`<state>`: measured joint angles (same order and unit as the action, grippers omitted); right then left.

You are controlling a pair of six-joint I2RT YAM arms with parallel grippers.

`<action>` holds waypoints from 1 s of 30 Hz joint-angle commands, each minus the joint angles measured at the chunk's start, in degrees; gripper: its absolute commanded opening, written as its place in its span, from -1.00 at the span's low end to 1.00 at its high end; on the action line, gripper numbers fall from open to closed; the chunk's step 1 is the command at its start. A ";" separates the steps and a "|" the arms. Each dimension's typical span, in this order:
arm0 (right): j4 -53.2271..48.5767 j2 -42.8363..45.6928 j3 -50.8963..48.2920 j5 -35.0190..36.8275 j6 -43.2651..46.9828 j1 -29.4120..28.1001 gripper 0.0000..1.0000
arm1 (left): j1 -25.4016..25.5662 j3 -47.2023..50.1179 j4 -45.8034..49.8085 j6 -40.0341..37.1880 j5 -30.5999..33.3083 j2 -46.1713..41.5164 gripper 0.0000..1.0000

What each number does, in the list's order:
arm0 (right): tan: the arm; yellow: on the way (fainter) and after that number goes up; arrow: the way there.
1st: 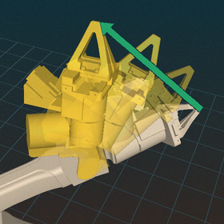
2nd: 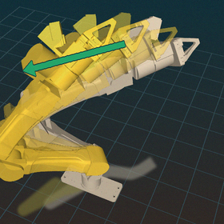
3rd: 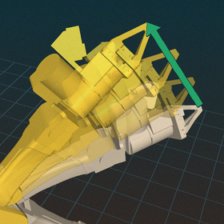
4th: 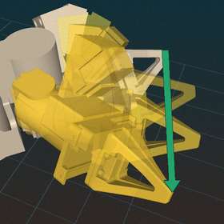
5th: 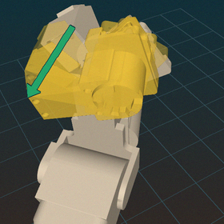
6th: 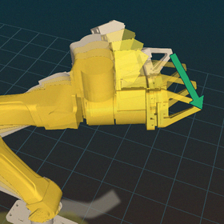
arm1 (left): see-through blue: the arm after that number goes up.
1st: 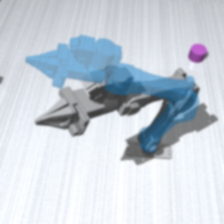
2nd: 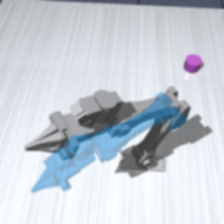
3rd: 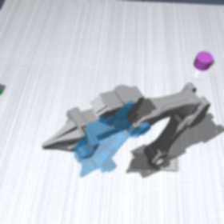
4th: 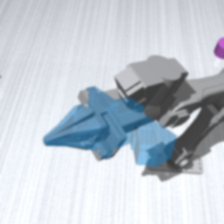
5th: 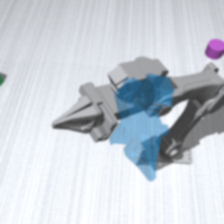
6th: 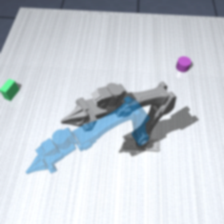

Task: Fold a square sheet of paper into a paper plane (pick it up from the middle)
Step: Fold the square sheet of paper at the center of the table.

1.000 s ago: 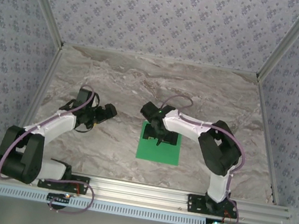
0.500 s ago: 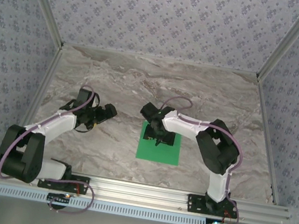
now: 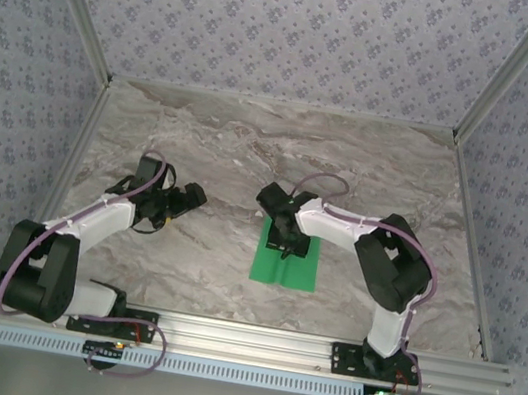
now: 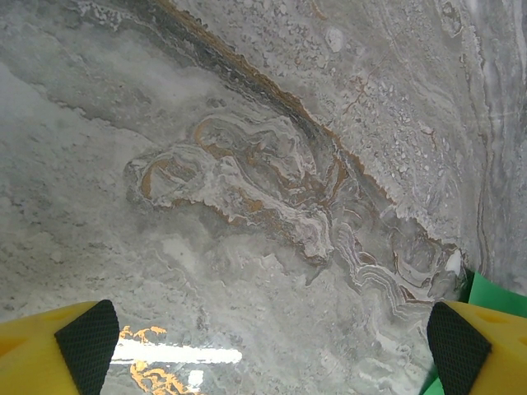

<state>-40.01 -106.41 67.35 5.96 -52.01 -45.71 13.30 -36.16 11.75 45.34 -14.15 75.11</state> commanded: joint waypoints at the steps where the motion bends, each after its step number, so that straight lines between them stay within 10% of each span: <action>1: 3.35 0.39 -2.26 -2.98 1.99 0.42 -0.12 | 0.52 -1.45 -0.15 0.70 -0.96 0.55 0.98; 6: 14.18 5.97 -2.72 -14.27 7.43 1.38 -0.58 | 1.71 -1.62 -1.46 1.40 -2.65 1.36 0.98; 15: 43.71 9.57 -12.12 -39.07 1.38 7.41 -0.55 | 5.68 -1.49 -8.13 2.70 -7.18 3.39 0.98; 30: 35.98 10.34 -18.19 -32.73 7.25 15.12 -0.44 | 10.45 -2.77 -11.17 3.54 -6.42 8.02 0.98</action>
<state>-1.72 -98.02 50.11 -28.16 -46.72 -31.27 23.07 -36.49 2.48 48.34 -20.18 82.30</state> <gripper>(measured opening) 0.279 0.990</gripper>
